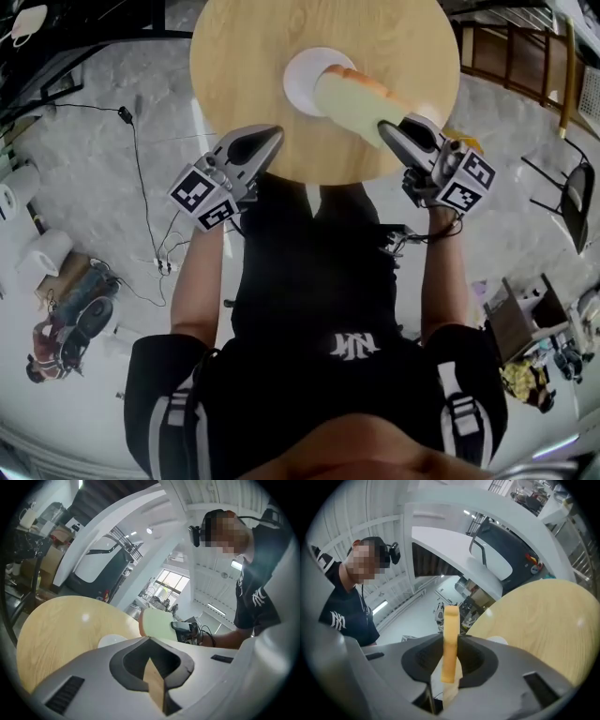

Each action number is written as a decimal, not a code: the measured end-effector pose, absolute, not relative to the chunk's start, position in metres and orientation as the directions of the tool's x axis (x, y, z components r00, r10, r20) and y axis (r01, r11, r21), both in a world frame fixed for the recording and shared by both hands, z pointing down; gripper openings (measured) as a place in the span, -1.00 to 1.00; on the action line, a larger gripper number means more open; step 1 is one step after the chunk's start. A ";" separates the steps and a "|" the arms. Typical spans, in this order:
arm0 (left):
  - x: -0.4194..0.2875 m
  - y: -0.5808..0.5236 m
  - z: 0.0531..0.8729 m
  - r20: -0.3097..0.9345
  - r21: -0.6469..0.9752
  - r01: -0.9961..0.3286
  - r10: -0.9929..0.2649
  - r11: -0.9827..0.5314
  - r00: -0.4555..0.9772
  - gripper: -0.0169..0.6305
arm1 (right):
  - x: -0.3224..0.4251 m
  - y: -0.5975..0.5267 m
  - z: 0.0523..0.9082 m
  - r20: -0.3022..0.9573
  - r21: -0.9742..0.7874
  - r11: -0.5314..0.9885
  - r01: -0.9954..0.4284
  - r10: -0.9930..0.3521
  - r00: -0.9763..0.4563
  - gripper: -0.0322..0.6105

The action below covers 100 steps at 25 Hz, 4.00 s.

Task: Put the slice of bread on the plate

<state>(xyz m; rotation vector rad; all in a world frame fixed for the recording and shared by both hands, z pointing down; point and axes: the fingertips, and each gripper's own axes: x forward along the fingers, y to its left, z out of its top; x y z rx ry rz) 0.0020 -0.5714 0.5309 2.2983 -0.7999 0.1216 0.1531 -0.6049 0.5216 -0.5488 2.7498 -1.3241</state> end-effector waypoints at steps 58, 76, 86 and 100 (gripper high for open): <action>0.031 -0.591 0.585 0.176 0.616 -0.450 -0.443 -0.647 0.879 -0.91 | 0.115 -0.618 0.641 0.509 -0.711 0.437 -0.551 -0.219 -0.832 -0.46; 0.029 -0.588 0.592 0.170 0.620 -0.439 -0.434 -0.651 0.885 -0.91 | 0.124 -0.633 0.654 0.709 -0.254 0.645 -0.720 -0.383 -0.592 -0.13; -0.015 -0.599 0.577 0.179 0.589 -0.506 -0.509 -0.630 0.842 -0.91 | 0.113 -0.630 0.574 0.432 -0.271 0.671 -0.690 -0.556 -0.710 -0.88; -0.029 -0.572 0.468 0.037 0.554 -0.355 -0.404 -0.753 0.914 -0.91 | 0.048 -0.566 0.388 0.092 -0.277 0.832 -0.480 -0.474 -0.875 -0.89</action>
